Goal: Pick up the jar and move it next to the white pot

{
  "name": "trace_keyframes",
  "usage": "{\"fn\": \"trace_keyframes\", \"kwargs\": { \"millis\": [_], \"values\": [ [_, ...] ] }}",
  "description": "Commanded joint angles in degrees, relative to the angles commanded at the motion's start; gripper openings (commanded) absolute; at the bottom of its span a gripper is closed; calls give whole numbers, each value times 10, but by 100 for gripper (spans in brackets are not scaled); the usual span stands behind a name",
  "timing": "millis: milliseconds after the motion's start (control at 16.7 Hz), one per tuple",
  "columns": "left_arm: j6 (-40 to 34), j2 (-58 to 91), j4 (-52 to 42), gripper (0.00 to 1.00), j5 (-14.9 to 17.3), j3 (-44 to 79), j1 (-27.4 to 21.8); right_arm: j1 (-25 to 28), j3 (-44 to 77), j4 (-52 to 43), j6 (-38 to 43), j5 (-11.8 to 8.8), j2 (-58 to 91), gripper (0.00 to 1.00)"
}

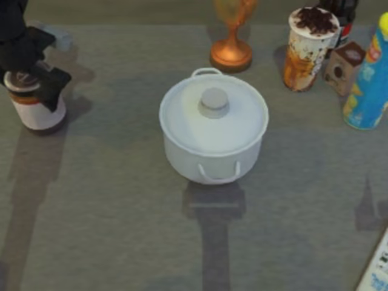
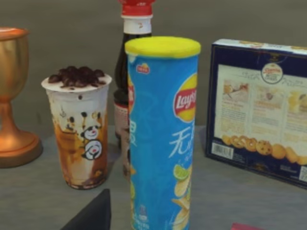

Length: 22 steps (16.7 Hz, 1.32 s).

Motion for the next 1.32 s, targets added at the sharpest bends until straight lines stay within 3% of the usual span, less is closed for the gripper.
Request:
{"fn": "trace_keyframes", "kwargs": {
  "millis": [540,1080,1320],
  "values": [
    [0,-9,-2,0,0,-9,-1,0,0,0,0,0,0,100],
    [1,-248,-44,0,-3,-197,11,0,0,0,0,0,0,100],
    [1,-275,-52,0,-3,-224,13,0,0,0,0,0,0,100]
  ]
}}
